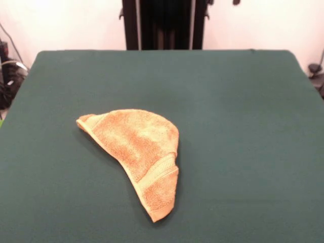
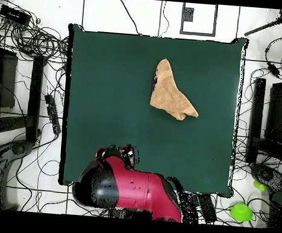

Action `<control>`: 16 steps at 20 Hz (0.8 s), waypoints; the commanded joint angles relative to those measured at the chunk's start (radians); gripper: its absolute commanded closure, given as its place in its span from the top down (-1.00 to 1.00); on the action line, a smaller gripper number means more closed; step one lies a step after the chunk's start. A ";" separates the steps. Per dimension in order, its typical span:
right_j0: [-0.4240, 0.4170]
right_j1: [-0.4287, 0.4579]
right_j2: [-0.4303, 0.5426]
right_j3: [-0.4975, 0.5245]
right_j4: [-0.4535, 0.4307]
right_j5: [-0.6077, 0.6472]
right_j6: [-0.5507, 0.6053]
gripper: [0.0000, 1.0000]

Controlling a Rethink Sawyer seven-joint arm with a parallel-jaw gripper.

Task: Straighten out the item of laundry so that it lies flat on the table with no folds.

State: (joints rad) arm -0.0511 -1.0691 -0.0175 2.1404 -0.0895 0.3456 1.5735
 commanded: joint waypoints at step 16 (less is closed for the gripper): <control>-0.035 0.294 -0.014 -0.157 -0.081 -0.168 0.104 1.00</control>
State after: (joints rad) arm -0.0660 -0.8404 -0.0602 2.0631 -0.1294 0.2075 1.5735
